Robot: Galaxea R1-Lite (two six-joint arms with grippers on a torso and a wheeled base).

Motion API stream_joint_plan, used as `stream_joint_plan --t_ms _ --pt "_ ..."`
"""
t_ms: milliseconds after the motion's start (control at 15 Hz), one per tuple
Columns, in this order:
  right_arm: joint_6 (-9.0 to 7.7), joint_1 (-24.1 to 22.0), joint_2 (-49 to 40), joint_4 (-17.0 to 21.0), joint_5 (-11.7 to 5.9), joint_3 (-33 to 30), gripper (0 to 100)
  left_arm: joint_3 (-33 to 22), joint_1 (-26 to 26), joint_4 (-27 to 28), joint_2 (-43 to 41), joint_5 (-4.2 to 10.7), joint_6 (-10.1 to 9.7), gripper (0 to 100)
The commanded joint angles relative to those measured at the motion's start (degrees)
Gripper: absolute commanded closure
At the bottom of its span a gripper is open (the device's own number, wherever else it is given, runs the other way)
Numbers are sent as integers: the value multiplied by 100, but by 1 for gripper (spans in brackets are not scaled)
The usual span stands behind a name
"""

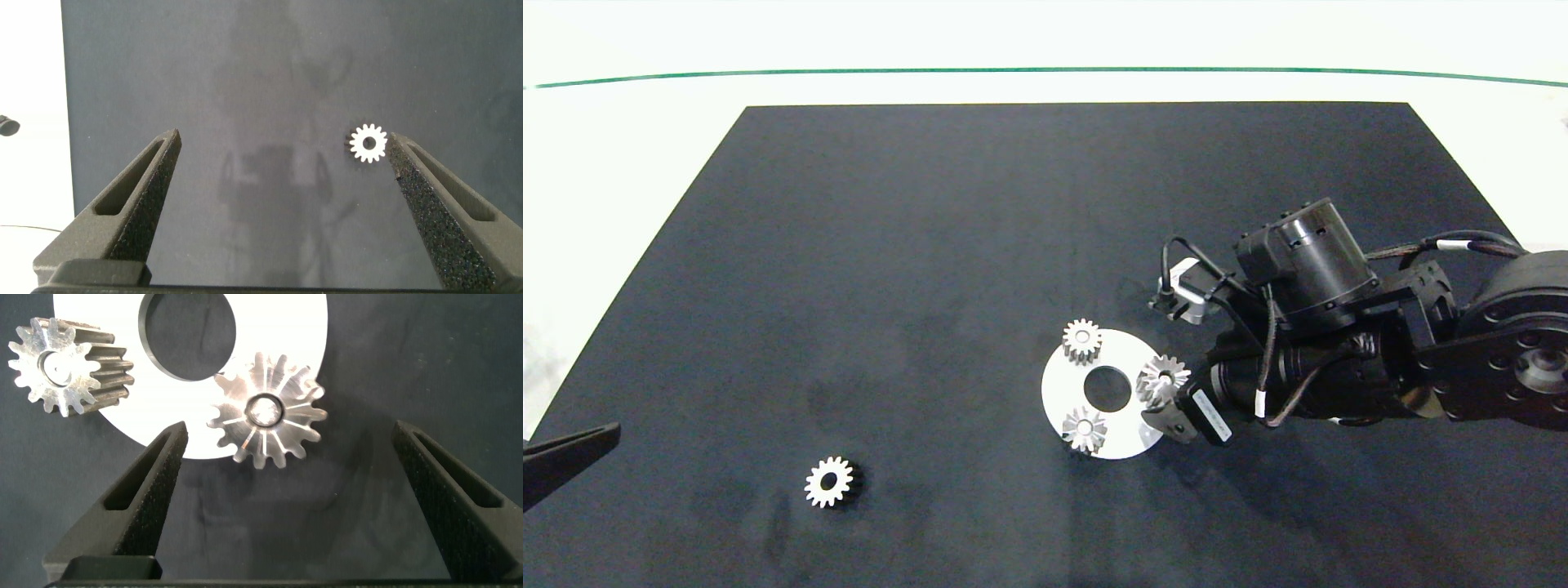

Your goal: Remove an incorrectly installed larger gear and replace it with the correct smaller gear

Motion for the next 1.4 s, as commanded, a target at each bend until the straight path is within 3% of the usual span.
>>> stream_joint_plan --t_ms 67,200,1400 --pt "-7 4 63 -19 -5 -54 0 7 0 14 -15 4 1 0" --pt "-7 4 99 -28 -5 -133 0 7 0 14 -15 4 1 0" --pt "2 92 230 -151 -84 -124 37 34 0 14 -50 4 10 0"
